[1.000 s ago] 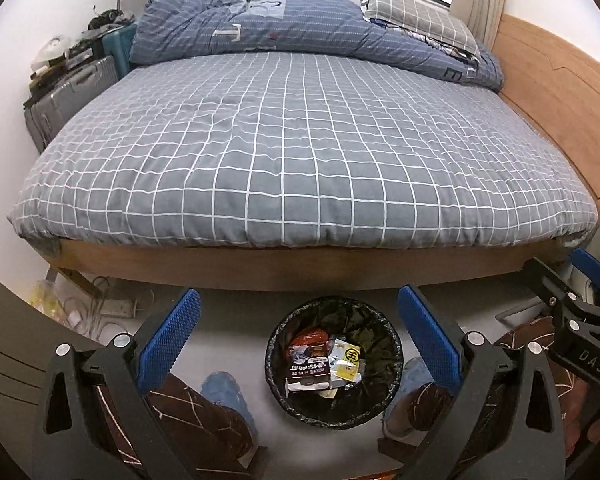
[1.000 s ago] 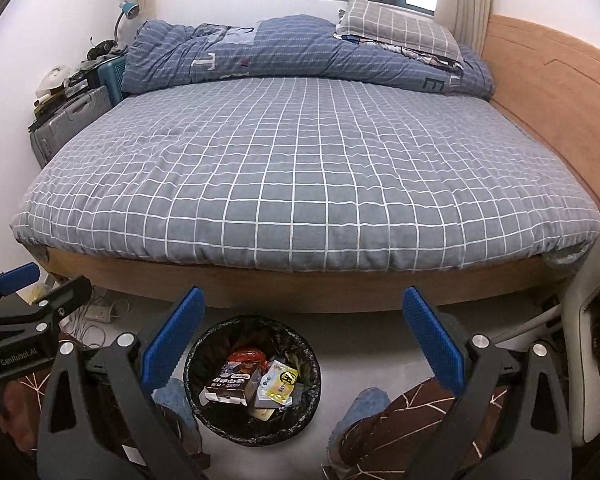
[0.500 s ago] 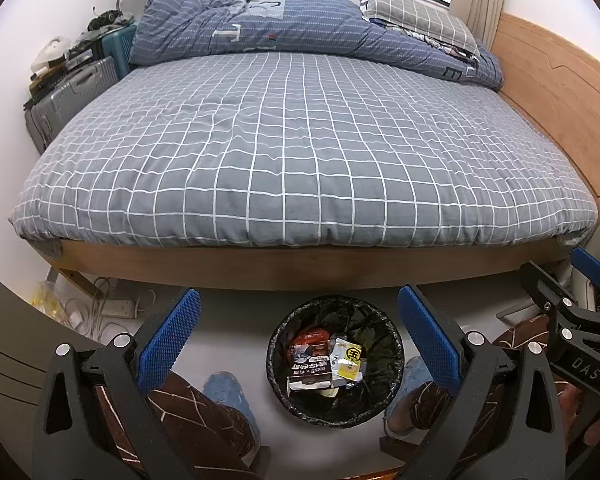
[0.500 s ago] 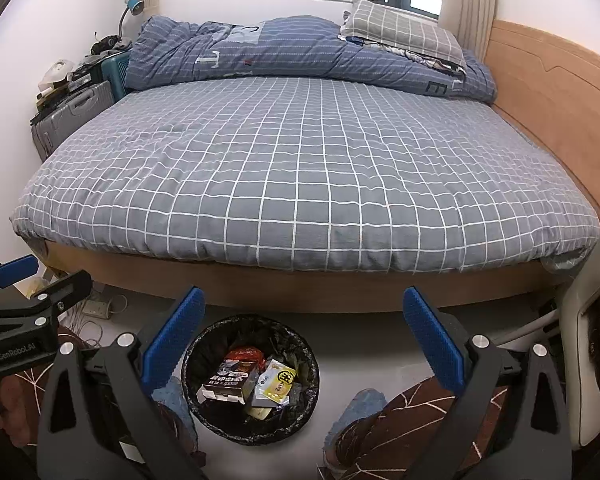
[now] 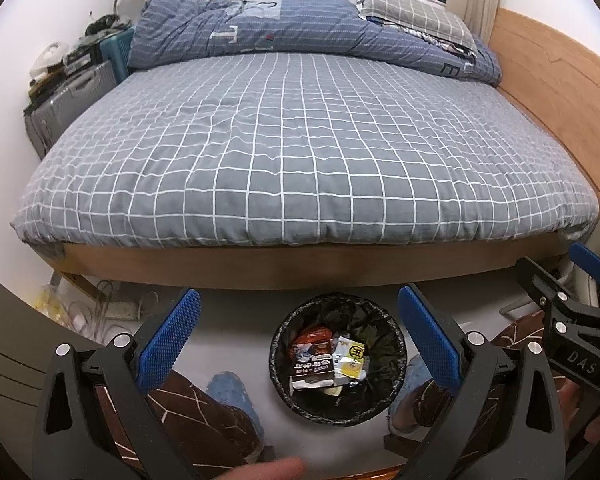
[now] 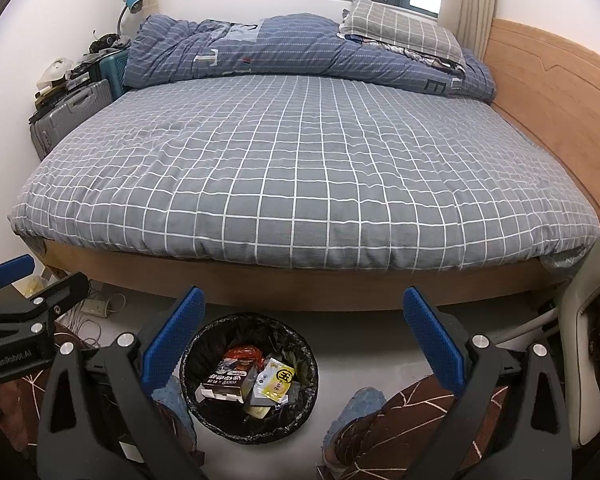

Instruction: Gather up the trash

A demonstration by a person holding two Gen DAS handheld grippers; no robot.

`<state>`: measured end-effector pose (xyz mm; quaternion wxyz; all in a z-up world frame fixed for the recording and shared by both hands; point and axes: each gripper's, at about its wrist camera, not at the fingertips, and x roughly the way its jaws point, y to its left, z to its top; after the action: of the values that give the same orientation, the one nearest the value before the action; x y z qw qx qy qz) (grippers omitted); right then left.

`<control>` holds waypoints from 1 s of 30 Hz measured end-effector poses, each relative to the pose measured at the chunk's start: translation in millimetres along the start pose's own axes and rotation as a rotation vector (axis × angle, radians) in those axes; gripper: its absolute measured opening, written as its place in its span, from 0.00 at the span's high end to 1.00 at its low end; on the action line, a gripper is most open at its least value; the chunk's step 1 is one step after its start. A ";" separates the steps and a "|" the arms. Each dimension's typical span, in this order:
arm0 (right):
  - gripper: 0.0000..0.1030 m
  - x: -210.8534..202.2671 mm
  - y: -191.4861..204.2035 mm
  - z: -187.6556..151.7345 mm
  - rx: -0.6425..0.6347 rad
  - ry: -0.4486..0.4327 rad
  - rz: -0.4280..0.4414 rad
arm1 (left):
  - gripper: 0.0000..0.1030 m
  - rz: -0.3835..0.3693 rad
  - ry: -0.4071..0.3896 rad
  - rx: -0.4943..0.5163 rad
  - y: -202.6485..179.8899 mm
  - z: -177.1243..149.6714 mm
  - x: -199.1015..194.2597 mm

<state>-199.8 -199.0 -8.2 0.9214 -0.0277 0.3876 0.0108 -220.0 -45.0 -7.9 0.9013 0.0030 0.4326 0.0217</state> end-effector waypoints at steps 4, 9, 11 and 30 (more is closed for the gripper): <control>0.07 0.3 0.0 -0.3 0.000 0.000 0.002 | 0.06 0.000 0.003 0.002 -1.2 0.2 -0.1; 0.07 0.9 -0.6 -0.4 -0.002 -0.002 0.002 | 0.06 -0.010 0.009 0.008 -2.6 -0.2 1.2; 0.07 1.2 -0.6 -0.5 -0.003 -0.002 0.001 | 0.06 -0.011 0.010 0.006 -2.4 -0.6 1.4; 0.07 0.6 2.8 -1.2 -0.001 -0.004 0.004 | 0.06 0.020 0.004 0.001 2.3 1.1 1.5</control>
<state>-200.4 -196.4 -9.6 0.9222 -0.0275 0.3856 0.0127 -218.3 -42.6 -8.3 0.9002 0.0076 0.4344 0.0307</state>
